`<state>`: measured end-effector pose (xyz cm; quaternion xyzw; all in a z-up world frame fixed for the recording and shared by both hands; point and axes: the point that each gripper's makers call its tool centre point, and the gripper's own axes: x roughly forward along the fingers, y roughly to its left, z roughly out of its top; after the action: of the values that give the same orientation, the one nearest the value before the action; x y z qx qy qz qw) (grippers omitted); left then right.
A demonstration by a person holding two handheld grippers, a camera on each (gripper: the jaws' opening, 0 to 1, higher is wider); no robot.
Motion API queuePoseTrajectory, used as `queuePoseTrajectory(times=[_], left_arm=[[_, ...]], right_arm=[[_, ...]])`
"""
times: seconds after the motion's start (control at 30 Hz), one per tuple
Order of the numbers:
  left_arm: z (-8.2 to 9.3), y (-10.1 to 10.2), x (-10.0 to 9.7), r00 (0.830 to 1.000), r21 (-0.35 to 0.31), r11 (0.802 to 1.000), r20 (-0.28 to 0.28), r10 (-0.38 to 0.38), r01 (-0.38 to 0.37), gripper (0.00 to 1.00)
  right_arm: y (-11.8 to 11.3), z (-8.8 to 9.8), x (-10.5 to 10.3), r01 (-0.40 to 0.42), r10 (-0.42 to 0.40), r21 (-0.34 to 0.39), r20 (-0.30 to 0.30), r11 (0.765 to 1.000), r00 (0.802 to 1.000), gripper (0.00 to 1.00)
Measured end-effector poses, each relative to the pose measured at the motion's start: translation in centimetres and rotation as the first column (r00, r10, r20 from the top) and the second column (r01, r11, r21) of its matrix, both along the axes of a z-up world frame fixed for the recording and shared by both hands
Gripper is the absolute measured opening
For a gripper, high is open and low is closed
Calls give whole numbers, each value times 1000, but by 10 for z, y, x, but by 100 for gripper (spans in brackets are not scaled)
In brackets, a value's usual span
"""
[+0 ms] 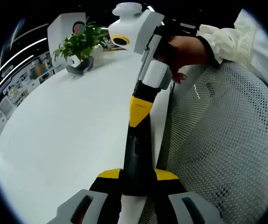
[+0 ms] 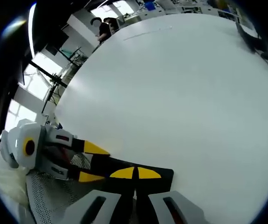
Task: Press the specified remote control buttons in sequence, fully releasing each button before pressing the next.
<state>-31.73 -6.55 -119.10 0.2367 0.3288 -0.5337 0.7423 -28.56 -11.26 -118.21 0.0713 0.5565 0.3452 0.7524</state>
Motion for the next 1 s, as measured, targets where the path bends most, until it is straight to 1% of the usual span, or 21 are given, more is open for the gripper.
queuePoseTrajectory(times=[0.07,0.27,0.47,0.67,0.83,0.9,1.0], left_arm=[[0,0,0,1000,0,1000,0,0,0,24],[0,0,0,1000,0,1000,1,-1,1,24],[0,0,0,1000,0,1000,0,0,0,24],[0,1,0,1000,0,1000,0,-1,1,24],[0,1,0,1000,0,1000,-1,1,-1,24],[0,1,0,1000,0,1000,0,0,0,24],[0,0,-1,1000,1,1000,0,-1,1,24]], right_arm=[[0,0,0,-5,5,-4,14,1000,1000,0],[0,-2,1,7,-7,1,11,1000,1000,0],[1,-2,1,-8,9,-17,31,1000,999,0],[0,0,0,-10,10,-5,23,1000,1000,0],[0,1,-1,-5,5,-11,13,1000,1000,0],[-2,1,-3,-21,21,-27,-2,999,1000,0],[-3,1,-4,-24,23,-31,-10,999,1000,0]])
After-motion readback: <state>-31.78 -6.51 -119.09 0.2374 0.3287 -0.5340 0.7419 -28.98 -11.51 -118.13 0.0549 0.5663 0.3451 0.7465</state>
